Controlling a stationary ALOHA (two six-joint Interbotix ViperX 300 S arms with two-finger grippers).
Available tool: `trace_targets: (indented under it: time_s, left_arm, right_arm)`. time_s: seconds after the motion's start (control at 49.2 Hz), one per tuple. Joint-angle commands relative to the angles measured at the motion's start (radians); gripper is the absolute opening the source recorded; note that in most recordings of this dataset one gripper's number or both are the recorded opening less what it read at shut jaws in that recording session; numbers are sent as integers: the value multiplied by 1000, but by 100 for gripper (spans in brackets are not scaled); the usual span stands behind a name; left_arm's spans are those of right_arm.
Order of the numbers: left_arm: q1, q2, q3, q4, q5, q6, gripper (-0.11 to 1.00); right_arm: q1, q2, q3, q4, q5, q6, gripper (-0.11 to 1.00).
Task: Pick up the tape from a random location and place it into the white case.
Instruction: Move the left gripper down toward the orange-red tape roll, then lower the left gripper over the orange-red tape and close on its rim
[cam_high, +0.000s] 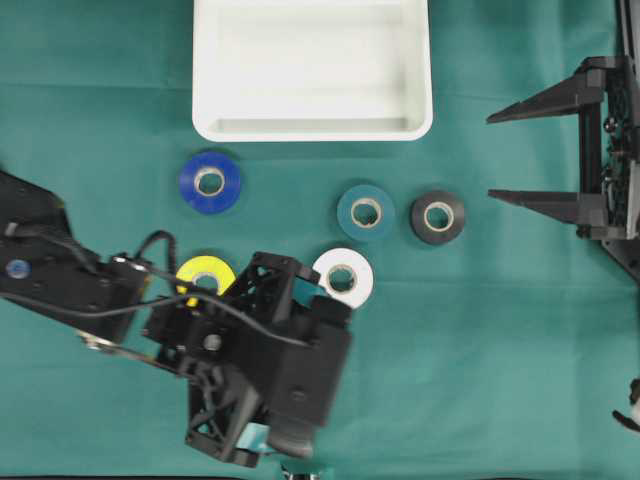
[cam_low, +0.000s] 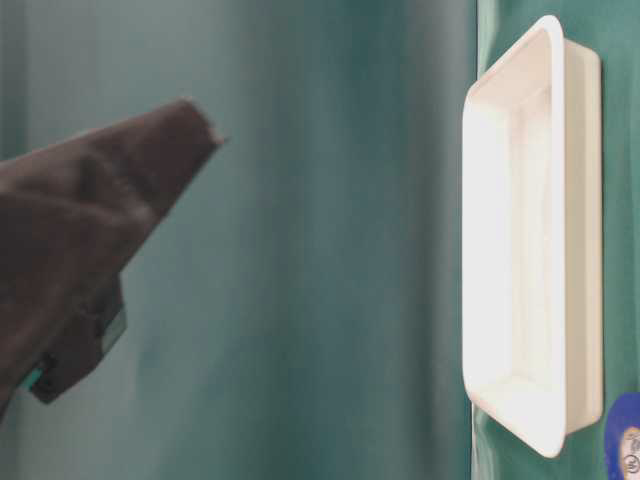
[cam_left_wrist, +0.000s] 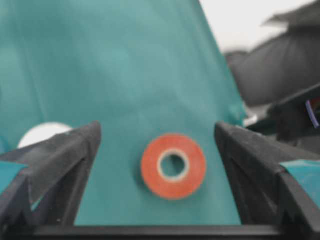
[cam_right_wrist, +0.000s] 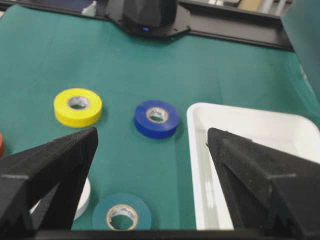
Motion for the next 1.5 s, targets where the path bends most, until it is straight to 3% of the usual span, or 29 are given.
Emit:
trace_targets:
  time_s: [0.0, 0.224, 0.488, 1.138, 1.484]
  left_arm:
    - [2, 21, -107, 3, 114, -15, 99]
    - [3, 81, -221, 9, 291, -31, 99]
    - [6, 97, -239, 11, 348, -31, 99]
    - [8, 98, -216, 11, 339, -31, 99]
    - [9, 117, -123, 12, 215, -29, 99]
  right_arm:
    - [-2, 6, -29, 0, 2, 2, 90]
    - [-2, 8, -28, 0, 3, 2, 90]
    - [-2, 12, -29, 0, 3, 2, 90]
    - [-2, 20, -31, -2, 3, 0, 90]
    - [-2, 23, -29, 0, 5, 0, 90]
